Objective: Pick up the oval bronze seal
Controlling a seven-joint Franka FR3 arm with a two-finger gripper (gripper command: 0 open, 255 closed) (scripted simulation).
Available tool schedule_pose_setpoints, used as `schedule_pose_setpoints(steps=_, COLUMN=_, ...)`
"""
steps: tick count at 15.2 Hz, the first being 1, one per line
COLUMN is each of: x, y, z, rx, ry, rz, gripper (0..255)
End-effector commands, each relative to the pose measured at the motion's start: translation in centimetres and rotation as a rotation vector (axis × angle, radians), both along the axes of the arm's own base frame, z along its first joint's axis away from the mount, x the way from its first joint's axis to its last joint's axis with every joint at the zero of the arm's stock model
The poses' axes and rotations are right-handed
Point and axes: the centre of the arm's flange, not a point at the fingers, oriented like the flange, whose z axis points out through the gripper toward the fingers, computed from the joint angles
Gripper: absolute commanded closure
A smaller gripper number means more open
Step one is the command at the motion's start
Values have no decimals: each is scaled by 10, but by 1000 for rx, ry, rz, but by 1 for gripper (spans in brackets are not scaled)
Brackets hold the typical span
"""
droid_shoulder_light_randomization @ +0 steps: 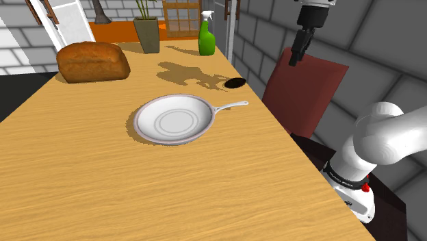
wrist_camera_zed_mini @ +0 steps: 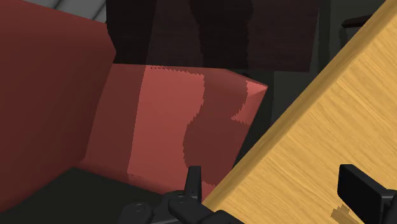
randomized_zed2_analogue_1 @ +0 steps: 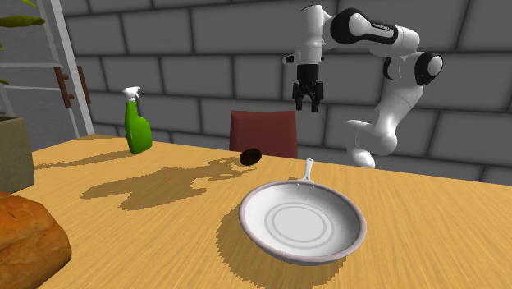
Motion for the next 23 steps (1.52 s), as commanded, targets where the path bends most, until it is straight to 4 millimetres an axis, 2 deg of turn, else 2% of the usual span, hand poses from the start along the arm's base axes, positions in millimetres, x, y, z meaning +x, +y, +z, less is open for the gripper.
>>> schedule_pose_setpoints(steps=1, x=0, y=0, z=0, rx=0, ry=0, rz=0, gripper=0)
schedule_pose_setpoints(steps=10, x=97, y=3, z=-56, rx=-85, ry=-66, rz=245, gripper=0)
schedule_pose_setpoints(steps=18, x=183, y=22, z=-100, rx=-161, ry=-124, rz=462, gripper=0)
schedule_pose_setpoints(steps=23, x=187, y=24, z=-123, rx=-164, ry=-126, rz=471, gripper=0)
